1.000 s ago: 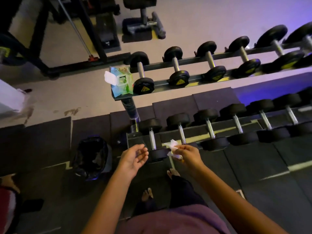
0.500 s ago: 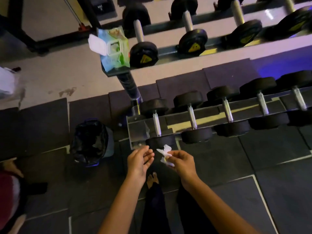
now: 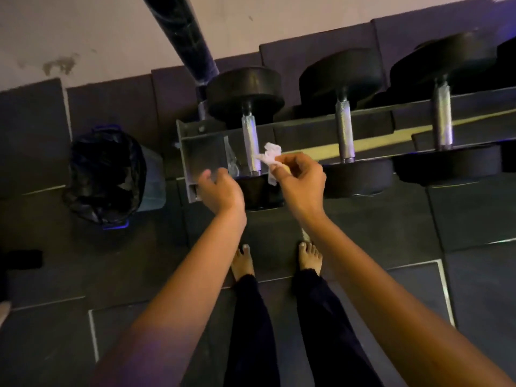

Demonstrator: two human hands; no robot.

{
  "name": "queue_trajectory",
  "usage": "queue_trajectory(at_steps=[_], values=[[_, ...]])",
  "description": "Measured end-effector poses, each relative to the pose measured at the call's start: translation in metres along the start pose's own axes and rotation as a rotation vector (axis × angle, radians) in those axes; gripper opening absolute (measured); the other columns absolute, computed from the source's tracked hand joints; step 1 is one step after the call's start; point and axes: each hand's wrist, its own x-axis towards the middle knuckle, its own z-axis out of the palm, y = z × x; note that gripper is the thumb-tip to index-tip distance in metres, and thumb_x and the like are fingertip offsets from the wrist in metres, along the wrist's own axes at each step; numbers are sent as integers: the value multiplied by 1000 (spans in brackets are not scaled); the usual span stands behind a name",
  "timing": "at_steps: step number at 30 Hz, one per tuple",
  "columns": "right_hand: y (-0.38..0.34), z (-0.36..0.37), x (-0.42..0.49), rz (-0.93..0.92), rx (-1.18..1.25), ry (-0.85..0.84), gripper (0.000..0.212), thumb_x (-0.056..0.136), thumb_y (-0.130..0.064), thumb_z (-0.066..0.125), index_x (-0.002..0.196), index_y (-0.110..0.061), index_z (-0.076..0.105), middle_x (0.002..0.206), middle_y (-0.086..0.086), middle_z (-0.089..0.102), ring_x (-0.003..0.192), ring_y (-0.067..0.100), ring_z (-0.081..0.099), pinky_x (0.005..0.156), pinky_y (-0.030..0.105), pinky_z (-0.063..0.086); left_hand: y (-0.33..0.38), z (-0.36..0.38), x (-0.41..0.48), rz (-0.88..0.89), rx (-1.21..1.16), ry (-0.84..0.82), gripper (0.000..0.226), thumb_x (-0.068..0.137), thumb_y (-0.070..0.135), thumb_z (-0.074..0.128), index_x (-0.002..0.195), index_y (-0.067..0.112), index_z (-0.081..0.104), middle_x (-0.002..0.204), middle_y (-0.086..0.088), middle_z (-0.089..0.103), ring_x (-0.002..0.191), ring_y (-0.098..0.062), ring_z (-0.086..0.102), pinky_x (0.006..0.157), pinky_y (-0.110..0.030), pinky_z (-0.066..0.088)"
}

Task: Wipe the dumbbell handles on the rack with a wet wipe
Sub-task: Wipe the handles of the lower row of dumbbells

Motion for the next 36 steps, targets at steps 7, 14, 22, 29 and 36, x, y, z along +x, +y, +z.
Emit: queue_trajectory(at_steps=[7,14,22,29,36], values=[[0,36,43,-119,-268,-123,9,86,-9,66,94,-11,68,84,1,67,76,11,64,66,24,55,0,29,20,-112,193,79,46,95,45,38,117,11,61,118,-11,62,97,-30,59,87,-43,49],[11,45,50,-156,-497,-192,9,81,-6,64,85,-8,72,80,5,70,75,19,63,61,24,45,8,29,14,-125,254,115,47,97,45,38,111,7,63,116,-14,63,92,-31,57,72,-33,37],[11,50,74,-124,-468,-178,9,81,-2,66,80,-9,72,70,0,64,64,12,58,54,21,42,5,34,19,-135,235,179,37,94,46,39,80,17,54,89,-6,56,73,-23,53,66,-32,43],[1,54,98,-109,-391,-129,7,81,-6,69,83,-12,73,78,-2,69,73,7,63,59,9,47,2,38,23,-100,269,176,35,92,47,40,80,18,56,94,-7,60,79,-26,58,68,-34,46],[12,36,70,-3,-515,-283,13,77,-17,79,89,-12,74,77,-7,63,69,1,57,56,6,38,2,38,22,-59,306,146,34,92,44,42,80,18,59,81,-1,54,69,-18,51,61,-30,38]])
